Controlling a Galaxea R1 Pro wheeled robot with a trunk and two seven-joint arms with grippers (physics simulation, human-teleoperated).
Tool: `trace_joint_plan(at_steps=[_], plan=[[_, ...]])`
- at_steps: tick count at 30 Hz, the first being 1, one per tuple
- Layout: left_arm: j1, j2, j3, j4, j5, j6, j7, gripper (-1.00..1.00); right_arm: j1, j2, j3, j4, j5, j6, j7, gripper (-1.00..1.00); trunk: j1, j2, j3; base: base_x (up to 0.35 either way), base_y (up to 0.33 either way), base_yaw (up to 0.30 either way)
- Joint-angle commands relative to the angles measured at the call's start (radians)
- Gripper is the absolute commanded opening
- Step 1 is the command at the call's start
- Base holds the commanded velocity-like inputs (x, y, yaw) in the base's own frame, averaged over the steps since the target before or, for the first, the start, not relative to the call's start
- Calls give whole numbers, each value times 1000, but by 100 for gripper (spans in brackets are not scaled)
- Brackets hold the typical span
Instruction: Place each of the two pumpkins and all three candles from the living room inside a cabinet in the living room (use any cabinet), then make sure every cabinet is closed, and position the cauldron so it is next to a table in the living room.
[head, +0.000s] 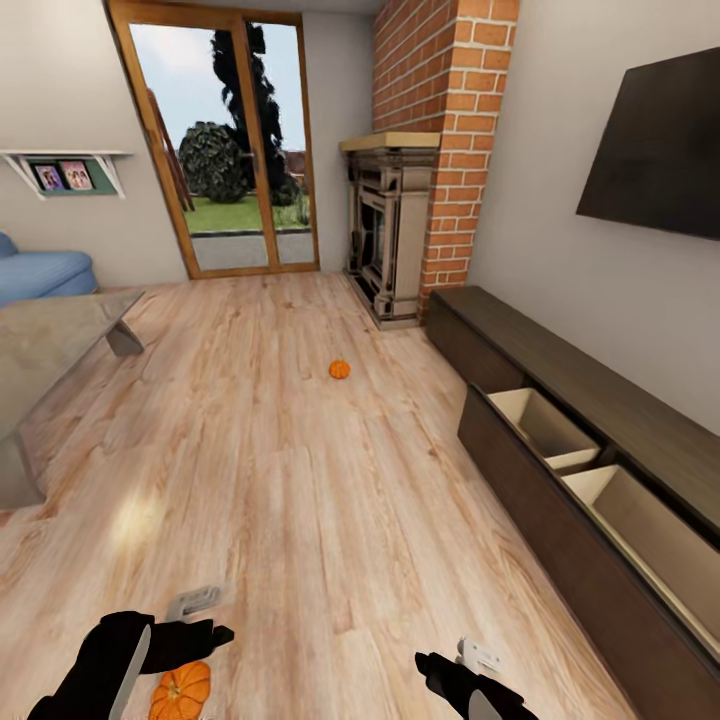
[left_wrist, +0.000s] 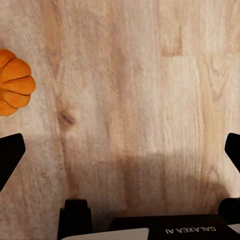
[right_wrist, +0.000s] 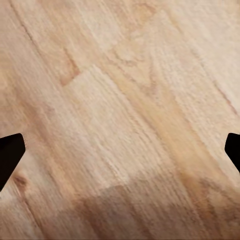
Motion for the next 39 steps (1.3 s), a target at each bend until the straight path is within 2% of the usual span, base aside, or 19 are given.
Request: trace_joint_plan(at_steps=[1, 15, 39], plan=[[0, 0, 0, 0, 0, 0, 0, 100, 0, 0, 0, 0, 0, 0, 0, 100, 0, 0, 1, 0, 0, 202], [0, 0, 0, 0, 4, 0, -1, 100, 0, 14, 0, 0, 1, 0, 0, 100, 0, 0, 19, 0, 0, 201], [0, 1, 0, -1, 6, -4, -2, 100, 0, 14, 0, 0, 1, 0, 1, 100, 0, 0, 47, 31, 7, 179]])
